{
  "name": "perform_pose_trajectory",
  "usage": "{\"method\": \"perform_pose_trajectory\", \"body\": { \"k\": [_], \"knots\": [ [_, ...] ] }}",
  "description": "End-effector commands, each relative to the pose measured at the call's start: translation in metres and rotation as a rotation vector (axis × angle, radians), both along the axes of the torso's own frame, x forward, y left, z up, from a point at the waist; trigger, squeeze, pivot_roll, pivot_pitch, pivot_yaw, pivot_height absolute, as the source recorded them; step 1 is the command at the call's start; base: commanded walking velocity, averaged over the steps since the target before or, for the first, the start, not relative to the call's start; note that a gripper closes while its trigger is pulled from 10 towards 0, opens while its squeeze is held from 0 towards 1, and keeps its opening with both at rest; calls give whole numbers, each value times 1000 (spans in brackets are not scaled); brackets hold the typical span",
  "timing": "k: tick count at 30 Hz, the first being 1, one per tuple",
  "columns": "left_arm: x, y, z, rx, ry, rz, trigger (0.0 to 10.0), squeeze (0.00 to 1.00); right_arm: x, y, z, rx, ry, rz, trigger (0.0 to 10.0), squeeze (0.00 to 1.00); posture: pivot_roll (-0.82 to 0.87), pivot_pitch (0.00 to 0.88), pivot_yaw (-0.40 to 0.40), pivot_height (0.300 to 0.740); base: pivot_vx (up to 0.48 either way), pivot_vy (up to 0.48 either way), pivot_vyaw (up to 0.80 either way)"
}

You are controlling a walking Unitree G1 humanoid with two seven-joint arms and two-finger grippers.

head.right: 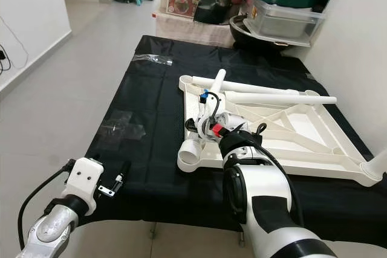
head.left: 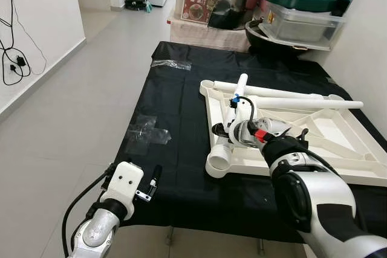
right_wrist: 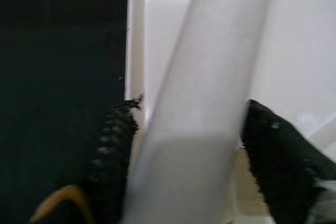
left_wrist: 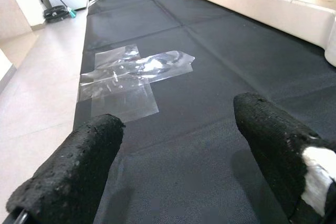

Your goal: Building children table

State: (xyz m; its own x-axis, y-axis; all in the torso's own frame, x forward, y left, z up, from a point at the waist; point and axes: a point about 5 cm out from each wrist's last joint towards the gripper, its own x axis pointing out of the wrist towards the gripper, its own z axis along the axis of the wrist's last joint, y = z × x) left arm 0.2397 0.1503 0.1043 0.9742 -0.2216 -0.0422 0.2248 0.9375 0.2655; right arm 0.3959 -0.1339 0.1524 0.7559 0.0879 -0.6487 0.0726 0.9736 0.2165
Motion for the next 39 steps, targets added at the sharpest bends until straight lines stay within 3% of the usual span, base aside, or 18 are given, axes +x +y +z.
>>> {"method": "perform_pose_trajectory", "body": {
  "k": [1,10,13,17,18,19,22,25,30,32,34,36,38,39],
  "knots": [
    [-1,-3,-4,1,11,-7,10000,0,-5,-2,-11,15,40,-9,0,0,60,0,-172,740,0,0,0],
    [-1,-4,-4,4,13,-7,10000,0,-5,-1,-12,12,32,7,0,0,60,0,-171,740,0,0,0],
    [-1,-4,-4,5,12,-7,10000,0,3,0,3,17,-51,18,0,0,60,0,-169,740,0,0,0],
    [-1,-4,-3,6,12,-7,10000,0,5,0,9,30,-78,18,0,0,60,0,-169,740,0,0,0],
    [0,-2,-2,5,7,-6,10000,0,15,4,42,102,-222,23,0,0,63,0,-163,740,0,0,0],
    [0,-2,-2,5,7,-6,10000,0,15,4,42,102,-222,23,0,0,63,0,-163,740,0,0,0],
    [3,0,6,-71,-13,3,10000,0,26,6,101,259,-500,-1,0,0,59,0,-154,740,0,0,0],
    [6,3,14,-140,-33,-7,10000,0,25,11,116,341,-599,-1,0,0,62,0,-153,740,0,0,0],
    [12,5,30,-237,-66,-53,10000,0,18,27,124,461,-691,56,0,0,64,0,-144,740,0,0,0],
    [19,5,51,-348,-106,-141,10000,0,5,52,117,564,-733,173,0,0,65,0,-136,740,0,0,0],
    [19,5,51,-348,-106,-141,10000,0,5,52,117,564,-733,173,0,0,65,0,-136,740,0,0,0],
    [22,0,64,-407,-122,-242,10000,0,-7,65,104,595,-745,238,0,0,66,0,-135,740,0,0,0],
    [22,0,64,-407,-122,-242,10000,0,-7,65,104,595,-745,238,0,0,66,0,-135,740,0,0,0],
    [24,-5,68,-430,-114,-295,10000,0,-12,70,96,599,-743,253,0,0,66,0,-130,740,0,0,0]
  ]
}}
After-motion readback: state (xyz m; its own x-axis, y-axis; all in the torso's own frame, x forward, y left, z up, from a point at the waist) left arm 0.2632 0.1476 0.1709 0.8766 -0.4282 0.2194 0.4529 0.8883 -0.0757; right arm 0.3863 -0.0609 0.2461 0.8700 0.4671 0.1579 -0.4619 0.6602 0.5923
